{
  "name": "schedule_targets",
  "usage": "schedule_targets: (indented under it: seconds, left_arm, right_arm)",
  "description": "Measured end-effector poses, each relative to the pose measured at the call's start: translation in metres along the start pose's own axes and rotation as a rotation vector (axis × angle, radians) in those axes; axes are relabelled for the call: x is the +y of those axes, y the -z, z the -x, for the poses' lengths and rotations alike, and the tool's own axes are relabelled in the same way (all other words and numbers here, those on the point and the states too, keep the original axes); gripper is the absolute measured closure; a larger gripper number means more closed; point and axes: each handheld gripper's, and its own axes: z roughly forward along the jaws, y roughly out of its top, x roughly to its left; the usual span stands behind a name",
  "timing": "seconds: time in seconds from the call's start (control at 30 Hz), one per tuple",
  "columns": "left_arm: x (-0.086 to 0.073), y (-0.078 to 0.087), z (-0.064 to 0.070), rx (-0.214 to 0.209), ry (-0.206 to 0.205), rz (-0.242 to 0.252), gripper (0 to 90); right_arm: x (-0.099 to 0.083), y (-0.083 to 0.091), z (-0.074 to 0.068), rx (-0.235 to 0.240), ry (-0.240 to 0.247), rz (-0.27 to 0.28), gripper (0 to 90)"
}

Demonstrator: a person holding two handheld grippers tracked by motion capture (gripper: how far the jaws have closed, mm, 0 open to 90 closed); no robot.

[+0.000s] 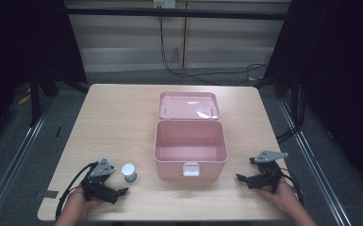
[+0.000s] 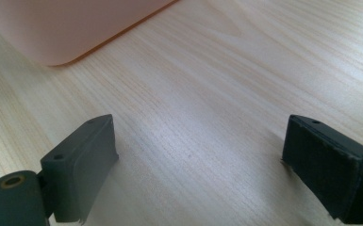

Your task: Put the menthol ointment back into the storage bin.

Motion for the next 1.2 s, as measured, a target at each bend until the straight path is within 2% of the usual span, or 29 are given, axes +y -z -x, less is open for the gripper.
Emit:
schedule_targets:
  seconds: [0.13, 0.17, 0.23, 0.3, 0.33, 0.43, 0.47, 0.5, 0.53, 0.6, 0.7, 0.73, 0.87, 1.03, 1.2]
  left_arm:
    - [0.001, 0.000, 0.001, 0.009, 0.009, -0.008, 0.0]
    - [0.002, 0.001, 0.001, 0.008, 0.007, -0.027, 0.1]
    - [0.004, 0.000, 0.002, 0.012, 0.018, -0.037, 0.2]
    - [0.007, 0.001, 0.003, 0.020, 0.032, -0.074, 0.7]
    - [0.011, 0.003, 0.004, 0.035, 0.043, -0.108, 2.3]
    - [0.017, 0.008, 0.005, 0.049, 0.089, -0.152, 15.6]
    - [0.018, 0.010, 0.006, 0.029, 0.102, -0.166, 15.7]
    - [0.018, 0.010, 0.006, 0.029, 0.102, -0.166, 16.6]
    - [0.019, 0.010, 0.008, 0.027, 0.097, -0.191, 16.6]
    - [0.021, 0.010, 0.008, 0.016, 0.083, -0.204, 16.1]
    - [0.025, 0.011, 0.010, 0.010, 0.080, -0.265, 16.9]
    - [0.027, 0.011, 0.010, 0.012, 0.064, -0.287, 18.5]
    - [0.037, 0.012, 0.011, -0.012, 0.091, -0.348, 19.3]
    - [0.050, 0.016, 0.009, -0.038, 0.107, -0.345, 19.1]
    - [0.063, 0.016, 0.005, -0.045, 0.117, -0.378, 20.6]
  right_arm:
    - [0.000, 0.000, 0.000, 0.000, 0.000, 0.000, 9.7]
    - [0.000, 0.000, 0.000, 0.000, -0.001, 0.000, 9.7]
    - [0.000, 0.000, 0.000, 0.000, 0.000, 0.000, 9.7]
    - [0.000, 0.000, 0.000, 0.000, 0.000, 0.000, 9.7]
    - [0.000, 0.000, 0.000, 0.000, 0.000, 0.000, 9.7]
    - [0.000, 0.000, 0.000, 0.000, 0.001, 0.000, 9.7]
    - [0.000, 0.000, 0.000, 0.000, -0.002, 0.000, 9.7]
    - [0.000, 0.000, 0.000, 0.000, -0.002, 0.000, 9.7]
    - [0.000, 0.000, 0.000, 0.000, 0.000, 0.000, 9.7]
    - [0.000, 0.000, 0.000, 0.000, 0.000, 0.000, 9.7]
    - [0.000, 0.000, 0.000, 0.000, -0.001, 0.000, 9.7]
    - [0.000, 0.000, 0.000, 0.000, -0.002, 0.000, 9.7]
    - [0.000, 0.000, 0.000, 0.000, -0.002, 0.000, 9.7]
    - [0.000, 0.000, 0.000, 0.000, -0.002, 0.000, 9.7]
    - [0.000, 0.000, 0.000, 0.000, -0.001, 0.000, 9.7]
